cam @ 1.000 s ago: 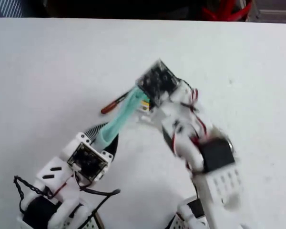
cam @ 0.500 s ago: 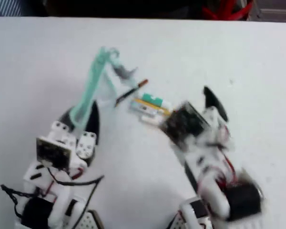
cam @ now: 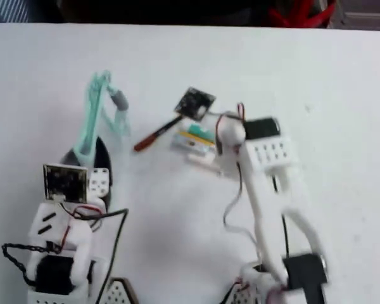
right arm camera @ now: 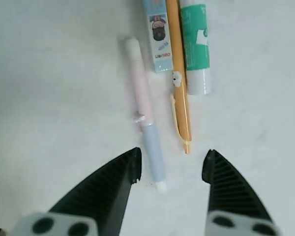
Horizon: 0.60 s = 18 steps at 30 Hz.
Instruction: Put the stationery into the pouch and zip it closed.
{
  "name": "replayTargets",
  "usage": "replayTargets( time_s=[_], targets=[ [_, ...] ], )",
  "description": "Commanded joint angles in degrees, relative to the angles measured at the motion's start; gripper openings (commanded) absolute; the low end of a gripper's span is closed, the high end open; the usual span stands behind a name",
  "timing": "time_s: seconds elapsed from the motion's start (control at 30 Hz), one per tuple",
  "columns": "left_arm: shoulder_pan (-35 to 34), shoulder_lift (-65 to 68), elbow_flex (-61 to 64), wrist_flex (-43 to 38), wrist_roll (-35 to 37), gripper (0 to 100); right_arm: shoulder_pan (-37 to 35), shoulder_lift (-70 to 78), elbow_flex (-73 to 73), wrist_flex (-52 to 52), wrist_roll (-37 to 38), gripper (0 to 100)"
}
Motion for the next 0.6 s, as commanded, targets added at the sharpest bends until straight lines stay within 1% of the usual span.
replayTargets(
  time_s=[0.0,0.07,0.13,0.57],
  targets=[
    [-0.4,0.3,0.3,-1.7,0.5,2,3.0,8.7,-7.4,-0.3,4.6,20.0],
    [-0.4,0.3,0.3,-1.7,0.6,2,3.3,13.5,-8.7,-0.4,7.4,20.0],
    [-0.4,0.3,0.3,-1.6,0.6,2,3.2,17.5,-10.1,-0.6,8.3,20.0],
    [0.0,0.3,0.2,-1.2,0.6,2,2.2,40.1,-26.9,-0.7,8.1,19.8]
  ],
)
